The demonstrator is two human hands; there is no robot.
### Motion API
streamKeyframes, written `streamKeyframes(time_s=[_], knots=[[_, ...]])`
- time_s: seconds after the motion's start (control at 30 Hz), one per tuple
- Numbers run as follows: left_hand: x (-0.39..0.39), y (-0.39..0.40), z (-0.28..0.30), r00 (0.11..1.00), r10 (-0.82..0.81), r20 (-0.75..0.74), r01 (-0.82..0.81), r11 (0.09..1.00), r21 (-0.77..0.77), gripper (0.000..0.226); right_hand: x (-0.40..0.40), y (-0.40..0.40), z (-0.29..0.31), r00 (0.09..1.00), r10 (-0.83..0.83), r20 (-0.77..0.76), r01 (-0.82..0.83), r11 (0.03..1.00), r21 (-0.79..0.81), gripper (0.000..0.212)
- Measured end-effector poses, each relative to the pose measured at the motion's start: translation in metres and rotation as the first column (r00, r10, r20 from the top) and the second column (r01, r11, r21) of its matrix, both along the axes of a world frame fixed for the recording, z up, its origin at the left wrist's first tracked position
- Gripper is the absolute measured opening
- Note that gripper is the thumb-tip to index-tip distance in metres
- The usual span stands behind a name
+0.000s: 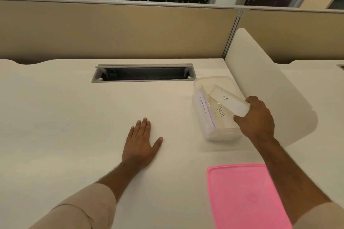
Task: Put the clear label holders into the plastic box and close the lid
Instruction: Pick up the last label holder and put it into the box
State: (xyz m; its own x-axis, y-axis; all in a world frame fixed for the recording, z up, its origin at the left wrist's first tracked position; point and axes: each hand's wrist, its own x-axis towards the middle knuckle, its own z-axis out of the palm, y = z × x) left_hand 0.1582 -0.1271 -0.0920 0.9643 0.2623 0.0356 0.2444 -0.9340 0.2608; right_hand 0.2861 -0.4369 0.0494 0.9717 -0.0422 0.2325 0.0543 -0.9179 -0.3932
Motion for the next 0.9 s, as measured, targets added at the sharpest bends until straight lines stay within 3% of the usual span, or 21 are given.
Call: streamKeyframes(time_s=[0.07, 0.23, 0.33, 0.47, 0.67, 0.8, 0.9], knots=[[0.000, 0.000, 0.000, 1.000, 0.003, 0.000, -0.003, 1.000, 0.001, 0.088, 0.001, 0.002, -0.001, 0.999, -0.012, -0.030, 0.010, 0.999, -0.048, 0.059], [0.000, 0.000, 0.001, 1.000, 0.003, 0.001, -0.003, 1.000, -0.006, 0.088, 0.006, 0.011, 0.001, 0.996, -0.069, -0.062, 0.041, 0.927, -0.373, 0.055], [0.000, 0.000, 0.001, 1.000, 0.002, -0.001, -0.002, 1.000, -0.004, 0.089, 0.009, 0.016, -0.001, 0.981, -0.073, -0.182, -0.017, 0.894, -0.448, 0.059], [0.000, -0.001, 0.001, 1.000, 0.006, 0.002, -0.006, 1.000, -0.005, 0.088, 0.017, 0.019, -0.004, 0.936, -0.079, -0.343, -0.062, 0.921, -0.383, 0.053], [0.000, 0.000, 0.001, 1.000, 0.006, -0.002, -0.006, 1.000, -0.005, 0.088, 0.026, 0.021, -0.009, 0.918, -0.083, -0.387, -0.069, 0.929, -0.363, 0.043], [-0.001, 0.000, 0.002, 1.000, 0.005, -0.003, -0.005, 1.000, -0.004, 0.088, 0.021, 0.017, -0.016, 0.960, -0.068, -0.272, -0.018, 0.953, -0.303, 0.035], [-0.001, 0.001, 0.003, 1.000, 0.006, -0.008, -0.006, 1.000, -0.003, 0.088, 0.008, 0.014, -0.016, 0.999, -0.028, -0.047, 0.023, 0.995, -0.095, 0.031]])
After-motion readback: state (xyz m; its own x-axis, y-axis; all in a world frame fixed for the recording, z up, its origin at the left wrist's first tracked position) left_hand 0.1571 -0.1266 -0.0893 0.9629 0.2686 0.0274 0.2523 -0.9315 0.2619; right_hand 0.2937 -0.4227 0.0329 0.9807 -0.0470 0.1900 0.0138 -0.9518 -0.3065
